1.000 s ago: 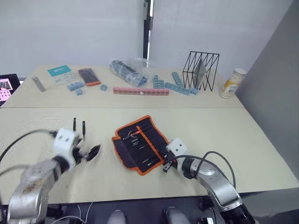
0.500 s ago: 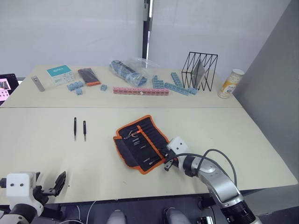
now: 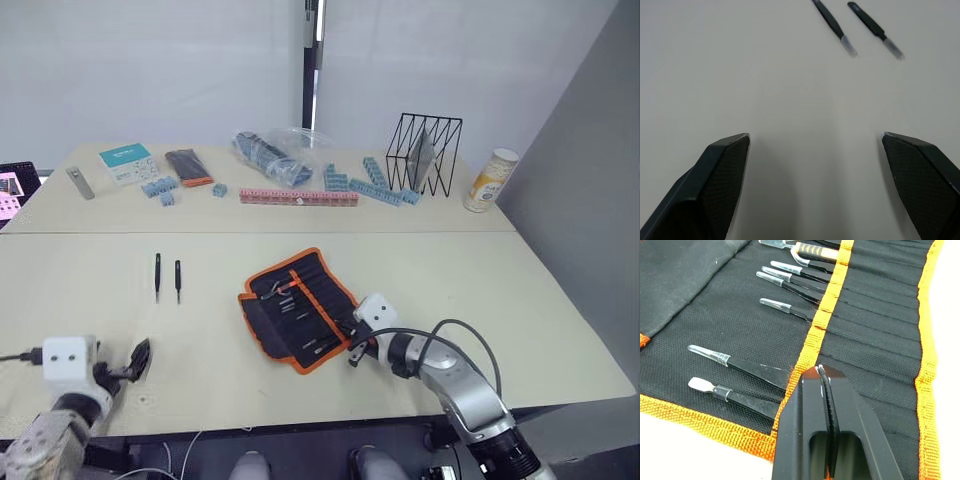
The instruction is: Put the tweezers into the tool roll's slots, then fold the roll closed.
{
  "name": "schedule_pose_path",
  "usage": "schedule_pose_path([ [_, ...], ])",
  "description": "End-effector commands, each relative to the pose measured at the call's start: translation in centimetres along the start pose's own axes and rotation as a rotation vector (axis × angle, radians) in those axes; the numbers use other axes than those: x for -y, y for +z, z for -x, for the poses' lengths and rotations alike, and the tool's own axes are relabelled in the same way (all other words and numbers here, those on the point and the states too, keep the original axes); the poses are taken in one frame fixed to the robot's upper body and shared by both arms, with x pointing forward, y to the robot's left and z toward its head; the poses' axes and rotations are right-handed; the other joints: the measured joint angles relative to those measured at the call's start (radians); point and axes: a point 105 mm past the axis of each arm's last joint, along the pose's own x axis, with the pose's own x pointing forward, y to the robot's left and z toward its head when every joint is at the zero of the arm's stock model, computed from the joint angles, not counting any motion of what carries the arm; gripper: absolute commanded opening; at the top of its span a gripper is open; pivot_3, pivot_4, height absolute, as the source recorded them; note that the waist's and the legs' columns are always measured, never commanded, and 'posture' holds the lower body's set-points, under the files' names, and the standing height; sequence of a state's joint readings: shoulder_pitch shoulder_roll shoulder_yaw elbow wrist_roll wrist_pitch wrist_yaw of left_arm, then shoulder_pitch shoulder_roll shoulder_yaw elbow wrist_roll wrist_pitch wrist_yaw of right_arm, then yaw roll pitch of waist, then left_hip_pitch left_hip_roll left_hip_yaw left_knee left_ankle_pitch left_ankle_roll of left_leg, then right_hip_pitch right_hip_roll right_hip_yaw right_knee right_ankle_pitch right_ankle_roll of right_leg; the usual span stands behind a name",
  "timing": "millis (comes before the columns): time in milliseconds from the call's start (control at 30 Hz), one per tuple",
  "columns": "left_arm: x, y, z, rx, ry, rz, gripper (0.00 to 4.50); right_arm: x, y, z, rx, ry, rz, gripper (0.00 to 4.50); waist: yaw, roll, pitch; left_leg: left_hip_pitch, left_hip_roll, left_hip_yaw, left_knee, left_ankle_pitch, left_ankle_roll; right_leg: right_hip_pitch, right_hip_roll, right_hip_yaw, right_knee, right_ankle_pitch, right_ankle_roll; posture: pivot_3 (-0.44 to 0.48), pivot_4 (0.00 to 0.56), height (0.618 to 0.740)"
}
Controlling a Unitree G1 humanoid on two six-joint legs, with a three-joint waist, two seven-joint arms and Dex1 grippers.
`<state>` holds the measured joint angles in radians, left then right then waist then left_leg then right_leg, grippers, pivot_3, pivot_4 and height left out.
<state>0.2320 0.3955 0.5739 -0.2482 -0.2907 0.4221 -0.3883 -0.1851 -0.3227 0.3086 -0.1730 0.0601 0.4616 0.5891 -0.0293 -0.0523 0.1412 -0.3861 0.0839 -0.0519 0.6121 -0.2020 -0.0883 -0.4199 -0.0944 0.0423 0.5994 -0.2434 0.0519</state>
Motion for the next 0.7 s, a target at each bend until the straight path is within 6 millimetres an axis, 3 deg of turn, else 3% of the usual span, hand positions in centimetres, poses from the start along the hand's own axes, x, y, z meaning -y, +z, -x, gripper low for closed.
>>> schedule_pose_path([
  [33,-0.1,0.8,-2.5,-0.008,0.011,-0.029,4.48,-1.4,-7.0,0.3,-0.259,0.029,-0.110,0.00,0.001,-0.001,0.000,0.000,0.000,0.000,0.000,0.000,0.000,0.000,0.000,0.000,0.000,0.000,0.000,0.000,0.150,0.706],
  [400,2.9,3.6,-8.3,-0.029,-0.038,-0.049,4.48,-1.1,-6.8,0.3,-0.254,0.011,-0.108,0.00,0.017,-0.001,-0.001,0.008,0.000,-0.002,-0.003,0.000,0.000,0.000,0.003,0.000,0.015,0.001,-0.001,0.000,0.150,0.706],
  [700,2.7,3.3,-10.7,-0.095,0.034,-0.006,4.48,-0.8,-6.9,0.6,-0.256,-0.005,-0.108,0.00,0.017,-0.001,-0.001,0.010,0.000,-0.002,-0.003,0.000,0.000,0.002,0.003,0.000,0.016,0.001,0.000,0.000,0.150,0.706],
])
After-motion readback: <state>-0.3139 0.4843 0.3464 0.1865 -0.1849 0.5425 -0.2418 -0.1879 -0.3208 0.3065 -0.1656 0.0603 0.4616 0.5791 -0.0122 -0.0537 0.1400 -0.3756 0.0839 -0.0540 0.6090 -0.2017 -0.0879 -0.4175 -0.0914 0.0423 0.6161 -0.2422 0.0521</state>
